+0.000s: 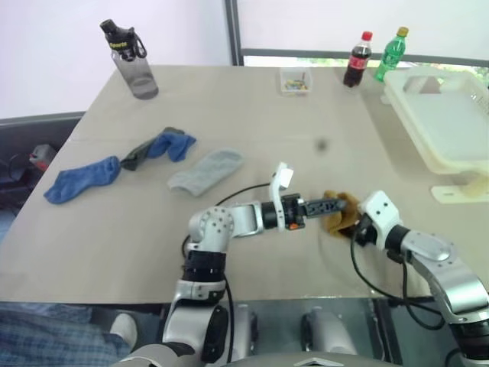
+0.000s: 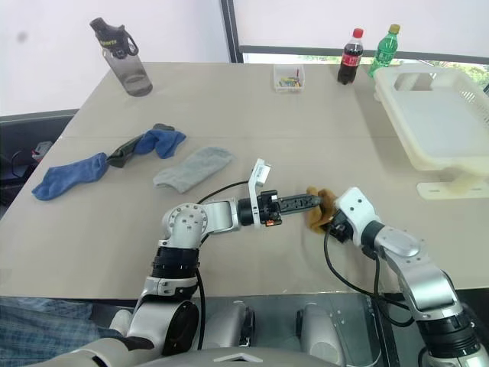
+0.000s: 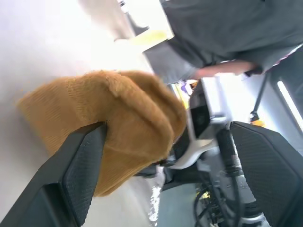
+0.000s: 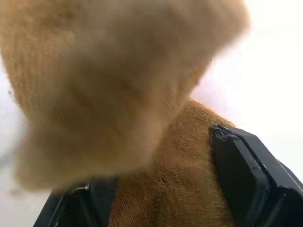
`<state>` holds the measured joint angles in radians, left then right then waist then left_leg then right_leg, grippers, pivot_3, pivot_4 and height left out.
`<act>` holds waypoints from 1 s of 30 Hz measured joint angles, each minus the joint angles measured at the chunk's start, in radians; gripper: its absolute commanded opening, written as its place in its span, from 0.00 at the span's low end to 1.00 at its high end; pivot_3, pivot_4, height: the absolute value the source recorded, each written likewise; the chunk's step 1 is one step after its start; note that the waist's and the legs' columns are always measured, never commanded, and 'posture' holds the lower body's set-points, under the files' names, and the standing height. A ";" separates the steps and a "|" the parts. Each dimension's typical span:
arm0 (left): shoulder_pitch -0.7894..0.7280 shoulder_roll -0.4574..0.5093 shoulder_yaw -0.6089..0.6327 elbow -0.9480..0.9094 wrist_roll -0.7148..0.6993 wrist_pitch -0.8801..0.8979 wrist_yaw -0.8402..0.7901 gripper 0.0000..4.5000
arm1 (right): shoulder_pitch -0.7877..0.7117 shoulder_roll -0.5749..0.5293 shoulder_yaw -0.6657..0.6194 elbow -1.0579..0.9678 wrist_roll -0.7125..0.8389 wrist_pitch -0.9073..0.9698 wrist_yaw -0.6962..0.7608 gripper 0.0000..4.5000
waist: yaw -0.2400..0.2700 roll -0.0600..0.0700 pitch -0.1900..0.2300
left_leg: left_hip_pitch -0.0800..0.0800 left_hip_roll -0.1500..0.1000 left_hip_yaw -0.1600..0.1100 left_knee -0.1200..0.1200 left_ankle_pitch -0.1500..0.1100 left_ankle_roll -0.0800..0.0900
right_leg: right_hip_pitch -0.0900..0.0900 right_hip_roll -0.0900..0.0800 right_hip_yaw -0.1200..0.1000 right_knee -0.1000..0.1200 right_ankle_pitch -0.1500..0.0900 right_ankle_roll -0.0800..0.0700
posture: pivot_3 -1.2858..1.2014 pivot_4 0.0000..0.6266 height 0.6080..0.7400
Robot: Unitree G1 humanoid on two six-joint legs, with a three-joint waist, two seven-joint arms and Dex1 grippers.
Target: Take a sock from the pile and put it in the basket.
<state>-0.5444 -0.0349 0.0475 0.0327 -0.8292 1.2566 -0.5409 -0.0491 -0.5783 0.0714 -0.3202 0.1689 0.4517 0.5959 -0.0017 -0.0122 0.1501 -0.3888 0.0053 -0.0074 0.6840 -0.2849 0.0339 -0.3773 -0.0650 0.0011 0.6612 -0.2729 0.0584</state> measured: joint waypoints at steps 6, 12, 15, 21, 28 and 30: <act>-0.002 -0.009 -0.029 0.007 0.003 -0.036 -0.007 0.99 | -0.010 0.006 0.000 0.005 -0.003 -0.007 0.010 0.70 | -0.002 0.000 0.000 | -0.001 0.000 0.000 0.000 0.000 0.000 | -0.001 0.000 0.000 0.000 0.000 0.000 | 0.52 0.24 1.00; -0.017 -0.015 -0.077 0.033 0.023 -0.078 -0.031 0.99 | -0.024 -0.006 -0.021 -0.006 0.012 -0.005 0.032 0.70 | 0.000 0.001 0.001 | -0.004 0.000 -0.002 0.000 0.000 0.000 | -0.002 0.000 -0.002 -0.002 0.000 0.000 | 0.52 0.24 1.00; -0.017 -0.013 -0.088 0.040 0.024 -0.089 -0.043 0.99 | -0.020 -0.043 -0.074 -0.048 0.054 0.017 0.063 0.70 | 0.003 0.003 0.003 | -0.006 -0.001 -0.003 0.000 0.000 0.000 | -0.002 0.000 -0.003 -0.004 0.000 0.000 | 0.52 0.24 1.00; -0.016 0.004 -0.098 0.054 0.043 -0.103 -0.054 0.99 | 0.035 -0.157 -0.200 -0.125 0.158 0.078 0.152 0.70 | 0.014 0.003 0.004 | -0.007 -0.001 -0.004 0.000 0.000 0.000 | -0.002 -0.001 -0.004 -0.005 0.000 0.000 | 0.52 0.24 1.00; -0.024 -0.007 -0.121 0.093 0.064 -0.131 -0.067 0.99 | 0.102 -0.204 -0.332 -0.141 0.246 0.118 0.203 0.70 | 0.016 0.003 0.004 | -0.007 -0.001 -0.004 0.000 0.000 0.000 | -0.002 -0.001 -0.004 -0.005 0.000 0.000 | 0.52 0.24 1.00; -0.037 -0.015 -0.131 0.112 0.079 -0.146 -0.074 0.99 | 0.097 -0.179 -0.380 -0.141 0.295 0.135 0.191 0.70 | 0.015 0.003 0.005 | -0.007 -0.001 -0.004 0.000 0.000 0.000 | -0.002 -0.001 -0.004 -0.005 0.000 0.000 | 0.52 0.24 1.00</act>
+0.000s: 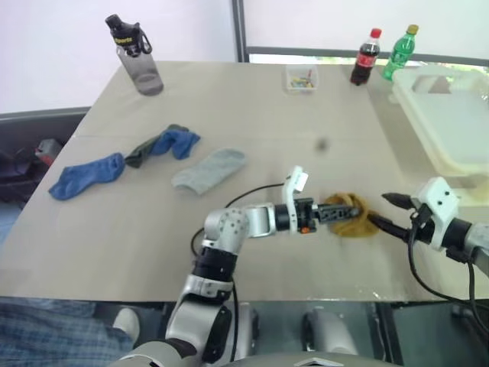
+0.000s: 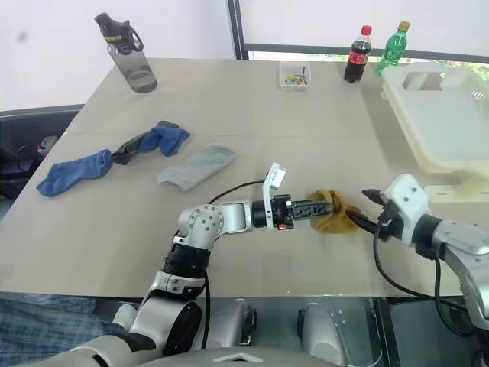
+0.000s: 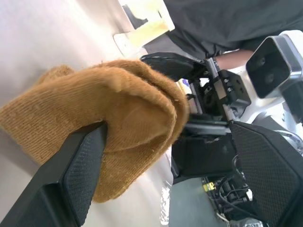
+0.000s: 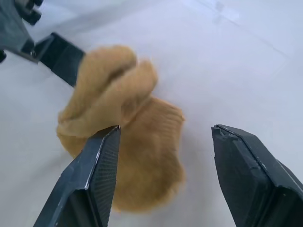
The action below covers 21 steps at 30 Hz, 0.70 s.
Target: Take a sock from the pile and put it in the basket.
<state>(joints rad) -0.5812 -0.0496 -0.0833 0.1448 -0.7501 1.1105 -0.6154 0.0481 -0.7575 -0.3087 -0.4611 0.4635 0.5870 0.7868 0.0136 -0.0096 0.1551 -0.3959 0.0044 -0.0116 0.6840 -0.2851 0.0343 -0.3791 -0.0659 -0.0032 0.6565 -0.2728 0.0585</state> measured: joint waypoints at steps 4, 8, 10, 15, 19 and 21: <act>-0.015 -0.020 -0.010 0.025 0.002 -0.008 -0.027 1.00 | -0.032 0.022 -0.054 -0.004 0.080 0.056 -0.044 0.79 | 0.000 0.001 0.000 | 0.000 0.000 0.000 0.000 0.000 0.000 | 0.000 0.000 0.000 0.000 0.000 0.000 | 0.52 0.24 1.00; -0.015 -0.019 -0.012 0.027 0.003 -0.006 -0.042 1.00 | -0.046 0.050 -0.052 -0.016 0.114 0.095 -0.089 1.00 | 0.000 0.001 0.001 | 0.000 0.000 0.000 0.000 0.000 0.000 | 0.000 0.000 0.000 0.000 0.000 0.000 | 0.52 0.24 1.00; -0.015 -0.019 -0.012 0.029 0.002 -0.005 -0.049 1.00 | -0.053 0.059 -0.046 -0.025 0.128 0.111 -0.104 1.00 | 0.000 0.001 0.001 | 0.000 0.000 0.000 0.000 0.000 0.000 | 0.000 0.000 0.000 0.000 0.000 0.000 | 0.52 0.24 1.00; -0.015 -0.019 -0.003 0.029 -0.012 0.006 -0.088 1.00 | -0.061 0.092 -0.012 -0.029 0.137 0.122 -0.134 1.00 | 0.000 0.002 0.001 | 0.000 0.000 0.000 0.000 0.000 0.000 | 0.000 0.000 0.000 0.000 0.000 0.000 | 0.52 0.24 1.00; -0.010 -0.007 -0.009 0.029 -0.018 0.014 -0.126 1.00 | -0.071 0.127 0.032 0.006 0.158 0.135 -0.140 1.00 | -0.001 0.002 0.001 | 0.000 0.000 0.000 0.000 0.000 0.000 | 0.000 0.000 0.000 0.000 0.000 0.000 | 0.52 0.24 1.00; -0.007 -0.003 -0.009 0.029 -0.017 0.014 -0.131 1.00 | -0.071 0.127 0.051 0.036 0.139 0.134 -0.142 1.00 | 0.000 0.002 0.001 | 0.000 0.000 0.000 0.000 0.000 0.000 | 0.000 0.000 0.000 0.000 0.000 0.000 | 0.52 0.24 1.00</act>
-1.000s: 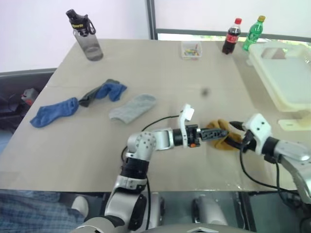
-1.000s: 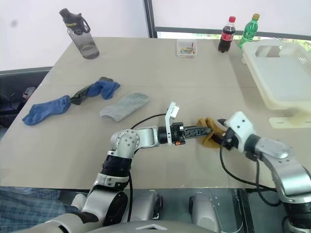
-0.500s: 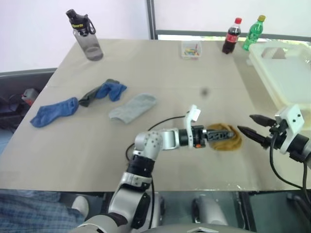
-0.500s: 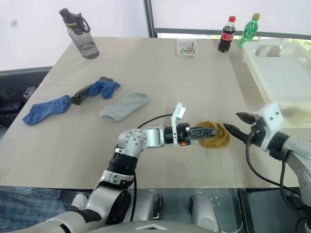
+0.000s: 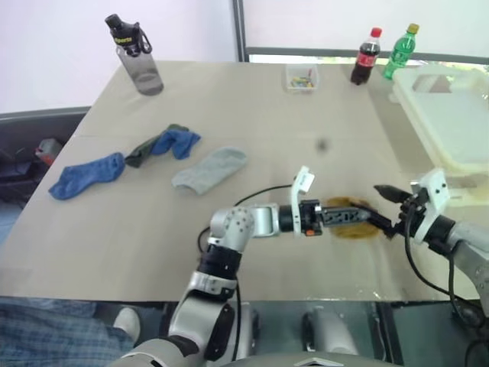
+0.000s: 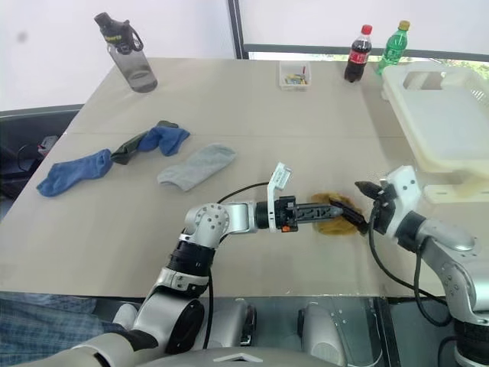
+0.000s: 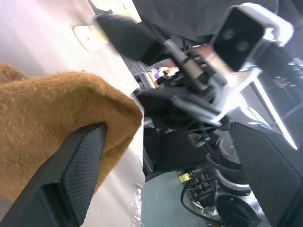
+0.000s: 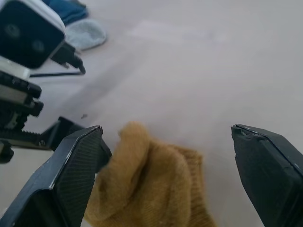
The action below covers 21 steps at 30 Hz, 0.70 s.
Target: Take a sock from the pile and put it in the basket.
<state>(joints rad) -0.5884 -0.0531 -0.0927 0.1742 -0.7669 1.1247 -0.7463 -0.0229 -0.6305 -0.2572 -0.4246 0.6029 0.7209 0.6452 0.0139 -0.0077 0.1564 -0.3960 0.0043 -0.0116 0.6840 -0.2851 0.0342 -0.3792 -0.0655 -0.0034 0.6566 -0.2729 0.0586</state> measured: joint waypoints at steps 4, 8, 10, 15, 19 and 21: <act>0.003 0.007 -0.016 0.000 0.015 -0.008 -0.004 1.00 | 0.006 -0.007 0.019 0.058 -0.040 -0.002 -0.007 1.00 | 0.000 0.000 0.000 | 0.000 0.000 0.000 0.000 0.000 0.000 | 0.000 0.000 0.000 0.000 0.000 0.000 | 0.52 0.24 1.00; 0.005 0.012 -0.018 0.000 0.018 -0.018 -0.012 1.00 | 0.006 -0.010 0.024 0.092 -0.059 0.017 -0.028 1.00 | -0.001 0.000 0.000 | 0.000 0.000 0.000 0.000 0.000 0.000 | 0.000 0.000 0.000 0.000 0.000 0.000 | 0.52 0.24 1.00; 0.011 0.028 -0.029 -0.008 0.019 -0.020 -0.020 1.00 | 0.006 -0.010 0.026 0.094 -0.064 0.023 -0.036 1.00 | -0.002 0.001 0.000 | 0.000 0.000 0.000 0.000 0.000 0.000 | 0.000 0.000 0.000 0.000 0.000 0.000 | 0.52 0.24 1.00; 0.062 0.151 -0.109 -0.123 0.077 -0.118 -0.095 1.00 | 0.011 -0.008 0.058 0.093 -0.068 0.038 -0.036 1.00 | -0.004 0.001 0.000 | 0.000 0.001 0.000 0.000 0.000 0.000 | -0.001 0.001 0.001 0.001 0.000 0.000 | 0.52 0.24 1.00; 0.096 0.244 -0.144 -0.223 0.178 -0.309 -0.150 1.00 | 0.028 -0.006 0.090 0.089 -0.086 0.006 -0.014 1.00 | 0.000 0.002 0.000 | 0.000 0.001 0.000 0.000 0.000 0.000 | -0.001 -0.001 0.001 0.000 0.000 0.000 | 0.52 0.24 1.00; 0.106 0.279 -0.150 -0.255 0.209 -0.365 -0.155 1.00 | 0.034 -0.006 0.104 0.089 -0.094 -0.021 0.000 1.00 | 0.000 0.002 0.000 | 0.000 0.000 0.000 0.000 0.000 0.000 | -0.001 -0.001 0.001 0.000 0.000 0.000 | 0.52 0.24 1.00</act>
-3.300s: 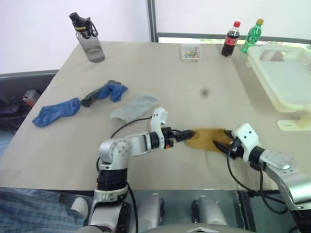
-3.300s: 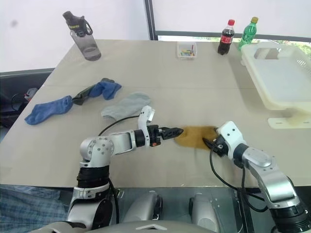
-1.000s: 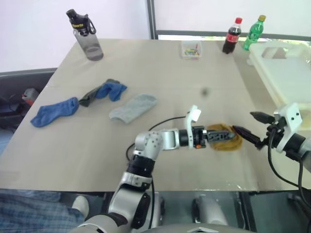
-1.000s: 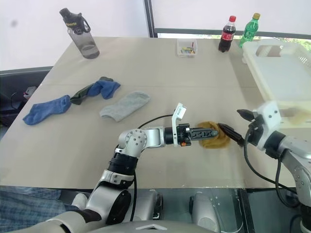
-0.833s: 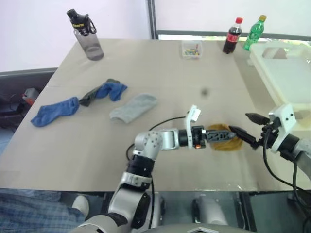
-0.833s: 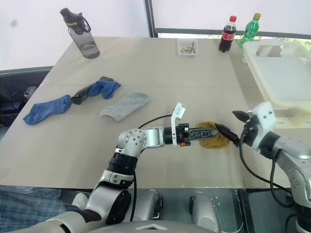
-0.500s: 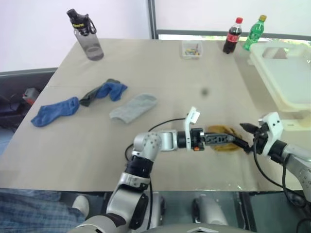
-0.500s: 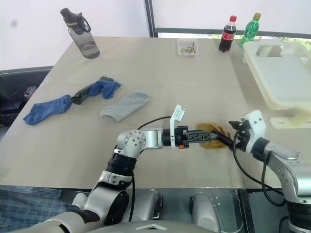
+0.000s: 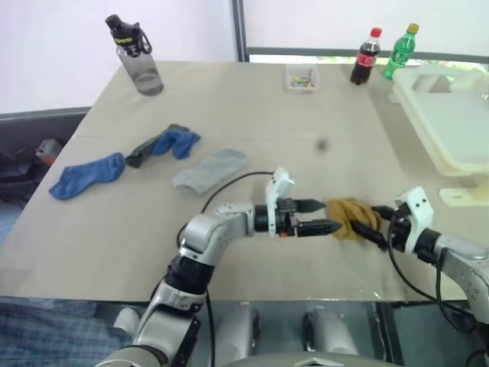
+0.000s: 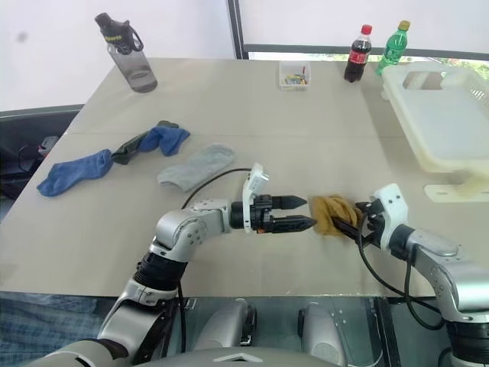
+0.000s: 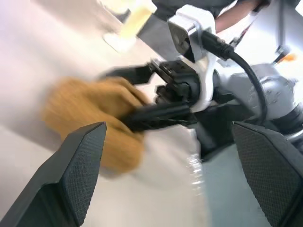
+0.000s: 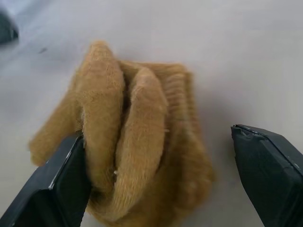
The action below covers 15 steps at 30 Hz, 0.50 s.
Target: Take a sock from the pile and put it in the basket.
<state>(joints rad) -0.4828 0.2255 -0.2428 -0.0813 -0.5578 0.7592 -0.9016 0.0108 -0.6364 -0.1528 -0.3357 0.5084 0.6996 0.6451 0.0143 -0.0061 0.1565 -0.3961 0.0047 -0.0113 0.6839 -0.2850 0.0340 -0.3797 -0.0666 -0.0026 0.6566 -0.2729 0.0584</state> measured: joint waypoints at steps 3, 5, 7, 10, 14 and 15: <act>0.021 0.048 -0.004 -0.030 0.032 -0.046 -0.008 1.00 | 0.008 -0.002 0.031 0.003 -0.034 -0.041 0.010 1.00 | -0.003 0.000 0.000 | 0.000 0.000 0.000 0.000 0.000 0.000 | 0.000 0.000 0.000 0.000 0.000 0.000 | 0.52 0.24 1.00; 0.028 0.080 -0.003 -0.048 0.054 -0.076 -0.011 1.00 | 0.006 -0.002 0.047 0.016 -0.056 -0.073 0.013 0.88 | -0.004 0.000 0.000 | 0.000 0.000 0.000 0.000 0.000 0.000 | 0.000 0.001 0.000 0.000 0.000 0.000 | 0.52 0.24 1.00; 0.034 0.099 -0.003 -0.072 0.067 -0.102 -0.012 1.00 | 0.000 -0.001 0.062 0.026 -0.066 -0.089 0.016 0.73 | -0.003 0.000 0.000 | 0.001 0.000 0.000 0.000 0.000 0.000 | 0.001 0.001 0.000 0.000 0.000 0.000 | 0.52 0.24 1.00; 0.036 0.127 -0.008 -0.096 0.095 -0.142 -0.015 1.00 | -0.008 0.000 0.081 0.035 -0.070 -0.099 0.025 0.41 | -0.003 0.000 0.000 | 0.002 0.000 0.000 0.000 0.000 0.000 | 0.001 0.001 0.000 0.001 0.000 0.000 | 0.52 0.24 1.00; 0.039 0.167 -0.036 -0.107 0.131 -0.174 -0.035 1.00 | -0.018 0.001 0.091 0.043 -0.074 -0.110 0.026 0.05 | -0.003 -0.001 0.000 | 0.003 0.000 0.000 0.000 0.000 0.000 | 0.002 0.001 0.000 0.001 0.000 0.000 | 0.52 0.24 1.00; 0.043 0.173 -0.039 -0.107 0.136 -0.177 -0.037 1.00 | -0.019 0.001 0.093 0.046 -0.074 -0.115 0.026 0.02 | -0.003 -0.001 0.000 | 0.003 0.000 0.000 0.000 0.000 0.000 | 0.002 0.001 0.000 0.001 0.000 0.000 | 0.52 0.24 1.00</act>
<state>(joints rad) -0.4397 0.3982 -0.2822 -0.1882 -0.4222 0.5824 -0.9388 -0.0078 -0.6353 -0.0599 -0.2897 0.4341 0.5846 0.6709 0.0117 -0.0069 0.1561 -0.3932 0.0051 -0.0111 0.6840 -0.2851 0.0343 -0.3780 -0.0658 -0.0028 0.6579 -0.2728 0.0585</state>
